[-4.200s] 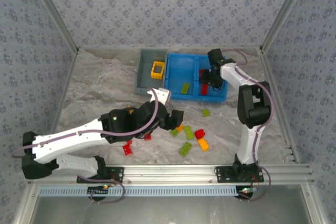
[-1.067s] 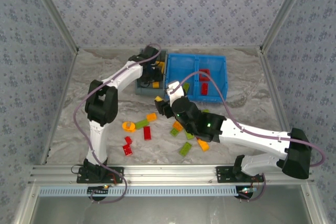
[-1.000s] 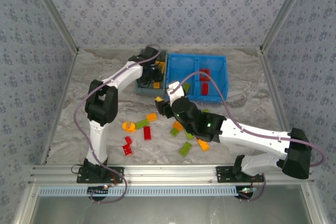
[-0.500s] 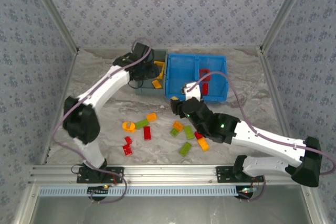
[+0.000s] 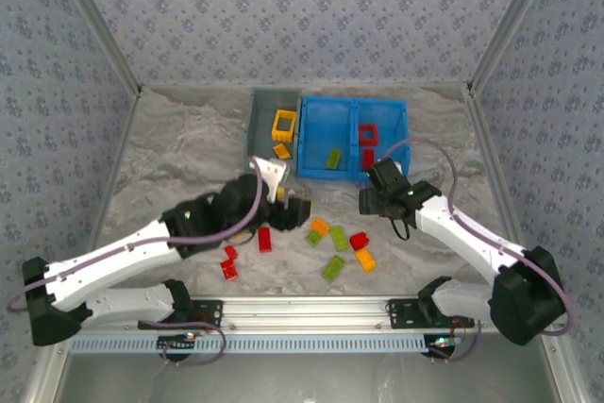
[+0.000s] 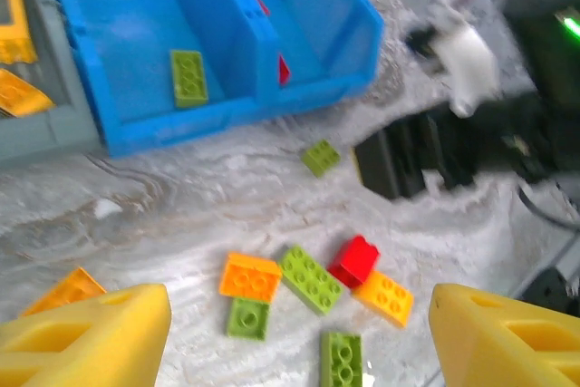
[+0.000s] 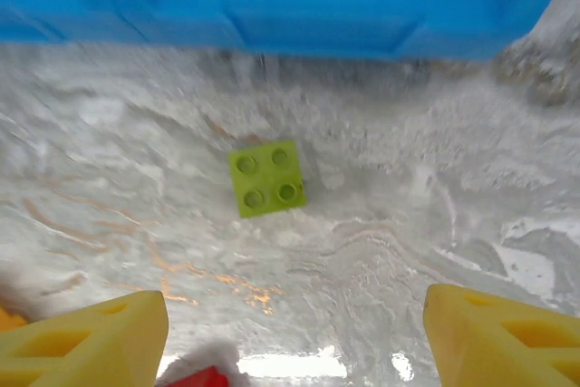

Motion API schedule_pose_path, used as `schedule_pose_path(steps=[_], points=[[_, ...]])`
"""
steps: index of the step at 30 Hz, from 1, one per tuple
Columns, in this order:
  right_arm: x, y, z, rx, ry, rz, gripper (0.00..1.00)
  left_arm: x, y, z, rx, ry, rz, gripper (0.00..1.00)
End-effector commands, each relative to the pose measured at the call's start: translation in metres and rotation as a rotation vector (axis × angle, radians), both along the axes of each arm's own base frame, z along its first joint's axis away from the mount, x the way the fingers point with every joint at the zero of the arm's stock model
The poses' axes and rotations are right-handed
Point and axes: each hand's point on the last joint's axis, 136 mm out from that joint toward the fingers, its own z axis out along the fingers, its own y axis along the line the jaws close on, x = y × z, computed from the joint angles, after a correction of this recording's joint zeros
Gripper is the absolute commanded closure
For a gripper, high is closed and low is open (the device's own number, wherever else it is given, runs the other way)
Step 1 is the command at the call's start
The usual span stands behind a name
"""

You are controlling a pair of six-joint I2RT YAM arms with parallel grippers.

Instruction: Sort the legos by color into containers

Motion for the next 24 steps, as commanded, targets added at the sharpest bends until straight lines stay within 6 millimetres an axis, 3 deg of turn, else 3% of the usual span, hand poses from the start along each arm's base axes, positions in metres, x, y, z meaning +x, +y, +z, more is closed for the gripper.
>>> schedule_pose_path(steps=[1, 4, 10, 24], points=[[0.005, 0.016, -0.015, 0.078, 0.059, 0.110, 0.24, -0.021, -0.001, 0.015, -0.109, -0.118, 0.063, 0.22], [0.018, 0.019, -0.027, 0.106, 0.082, 0.112, 0.25, -0.039, -0.006, -0.003, -0.089, -0.108, 0.049, 0.20], [0.032, 0.016, -0.054, 0.076, 0.154, 0.105, 0.28, -0.050, -0.015, -0.027, -0.044, -0.079, 0.048, 0.18], [0.051, 0.013, -0.075, 0.026, 0.168, 0.098, 0.56, -0.047, -0.020, -0.031, -0.016, -0.079, 0.064, 0.18]])
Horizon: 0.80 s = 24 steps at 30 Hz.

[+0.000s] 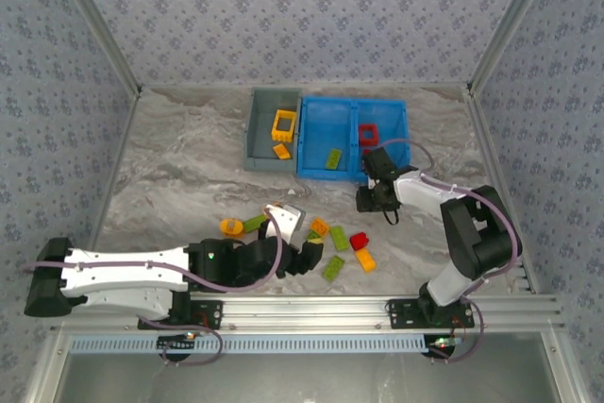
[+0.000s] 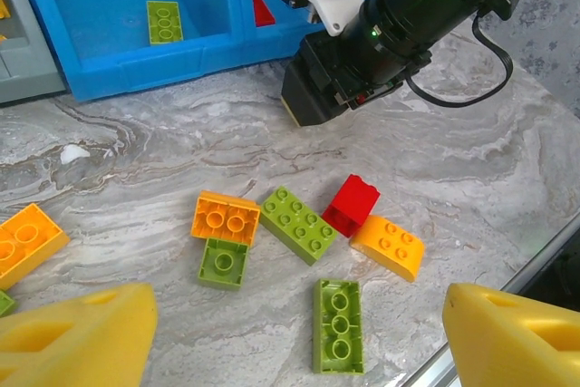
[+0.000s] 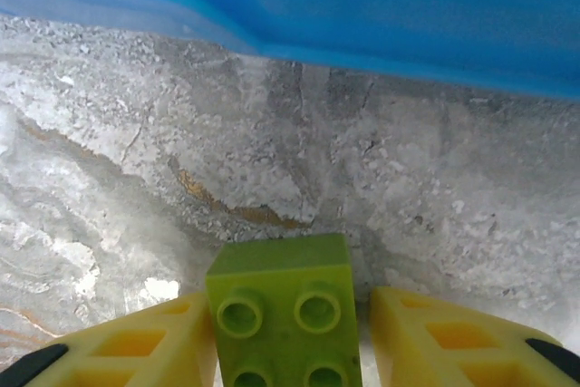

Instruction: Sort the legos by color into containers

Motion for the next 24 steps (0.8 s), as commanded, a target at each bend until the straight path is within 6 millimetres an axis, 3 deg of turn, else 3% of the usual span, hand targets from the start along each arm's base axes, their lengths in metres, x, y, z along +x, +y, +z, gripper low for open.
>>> schedule_pose_path(steps=[1, 4, 6, 10, 13, 19, 24], points=[[0.012, 0.002, 0.003, -0.002, -0.027, 0.008, 0.59, 0.003, -0.002, 0.019, -0.063, -0.008, 0.037, 0.18], [0.010, 0.002, 0.015, -0.019, -0.062, 0.009, 0.65, 0.004, 0.002, 0.022, -0.061, -0.018, 0.052, 0.18], [0.006, 0.004, 0.032, -0.051, -0.113, 0.012, 0.67, 0.006, 0.009, 0.027, -0.046, -0.037, 0.075, 0.18], [-0.007, 0.024, 0.082, -0.069, -0.234, 0.048, 0.66, 0.025, 0.053, 0.039, 0.051, -0.079, 0.287, 0.18], [-0.004, 0.050, 0.112, -0.029, -0.295, 0.071, 0.66, 0.033, 0.076, 0.055, 0.109, -0.135, 0.363, 0.18], [0.042, 0.103, 0.136, 0.056, -0.322, 0.097, 0.66, 0.038, 0.091, 0.081, 0.093, -0.194, 0.395, 0.16], [0.089, 0.128, 0.117, 0.056, -0.266, 0.079, 0.66, 0.038, 0.096, 0.085, 0.073, -0.189, 0.406, 0.16]])
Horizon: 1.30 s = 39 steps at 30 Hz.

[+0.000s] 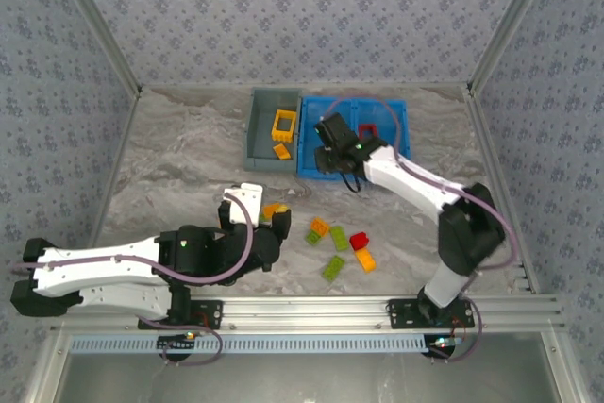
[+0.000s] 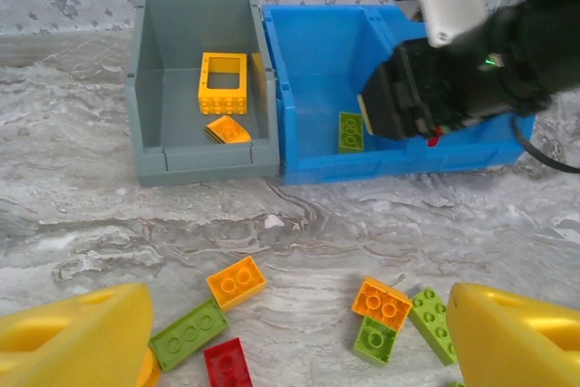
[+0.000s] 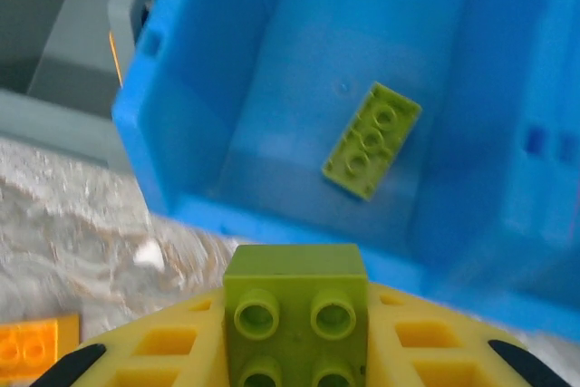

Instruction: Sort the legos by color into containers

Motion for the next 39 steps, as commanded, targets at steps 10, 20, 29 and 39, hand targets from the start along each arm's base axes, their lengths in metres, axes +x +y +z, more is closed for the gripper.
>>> schedule_pose_path(steps=[10, 20, 29, 39], points=[[0.051, 0.018, -0.064, 0.005, 0.168, -0.036, 0.64, 0.000, 0.010, 0.009, -0.006, -0.014, 0.024, 0.16], [0.048, 0.019, -0.071, -0.002, 0.183, -0.045, 0.47, 0.003, 0.016, -0.017, 0.000, 0.099, 0.045, 0.13], [0.027, 0.018, 0.011, -0.002, -0.007, -0.028, 0.43, 0.016, 0.075, -0.089, 0.028, 0.457, 0.290, 0.14], [-0.128, 0.096, 0.051, 0.117, -0.262, 0.476, 0.33, 0.028, 0.111, -0.175, -0.335, 0.840, 0.615, 0.05]])
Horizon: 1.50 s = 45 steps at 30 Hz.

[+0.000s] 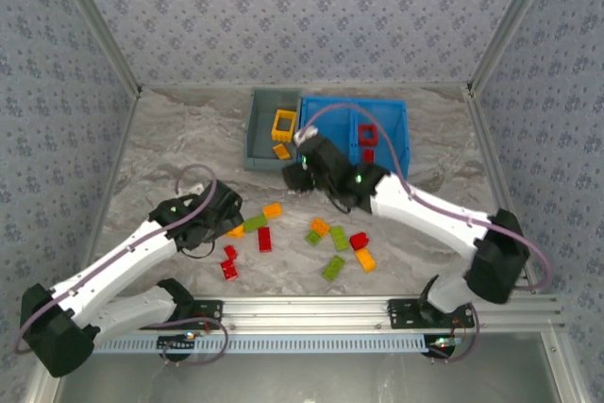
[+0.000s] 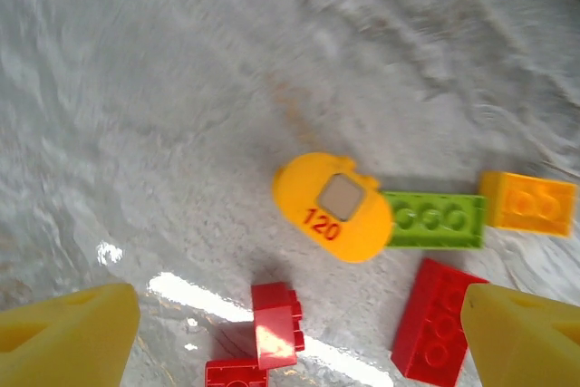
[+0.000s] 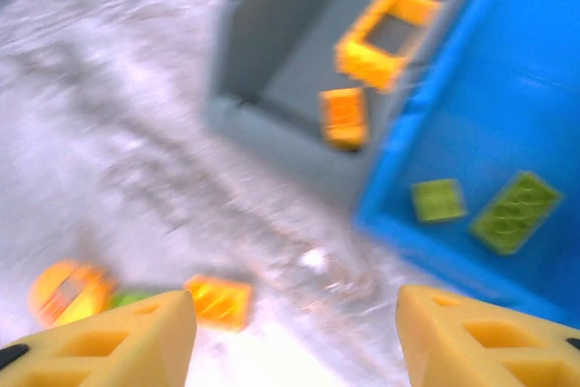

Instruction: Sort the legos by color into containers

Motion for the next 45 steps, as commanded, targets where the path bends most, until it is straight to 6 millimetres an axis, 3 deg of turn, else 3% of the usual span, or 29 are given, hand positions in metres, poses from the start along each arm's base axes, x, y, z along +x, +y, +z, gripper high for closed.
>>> schedule_pose_path(steps=[1, 6, 8, 14, 20, 28, 34, 41, 45], points=[[-0.048, 0.027, -0.027, -0.012, -0.016, 0.207, 0.31, 0.000, -0.021, -0.019, -0.235, 0.077, 0.122, 0.05], [-0.118, 0.056, -0.047, 0.031, 0.030, 0.406, 0.27, 0.011, -0.019, -0.039, -0.342, 0.092, 0.325, 0.08], [-0.132, 0.061, -0.049, 0.030, 0.025, 0.435, 0.26, 0.019, -0.019, -0.040, -0.361, 0.073, 0.367, 0.10], [-0.147, 0.073, -0.051, 0.022, 0.025, 0.452, 0.26, 0.031, -0.012, -0.052, -0.349, 0.082, 0.446, 0.14], [-0.142, 0.072, -0.052, 0.006, 0.020, 0.418, 0.27, 0.040, -0.018, -0.072, -0.354, 0.127, 0.461, 0.18], [-0.144, 0.075, -0.060, 0.018, 0.050, 0.395, 0.27, 0.047, -0.021, -0.090, -0.331, 0.155, 0.461, 0.30], [-0.141, 0.072, -0.065, -0.002, 0.053, 0.368, 0.27, 0.046, -0.021, -0.092, -0.331, 0.156, 0.461, 0.44], [-0.130, 0.062, -0.056, -0.017, 0.013, 0.313, 0.28, 0.058, -0.020, -0.074, -0.325, 0.093, 0.439, 0.61], [-0.102, 0.028, -0.039, -0.078, -0.035, 0.175, 0.28, 0.073, -0.015, -0.027, -0.271, 0.000, 0.371, 0.69]])
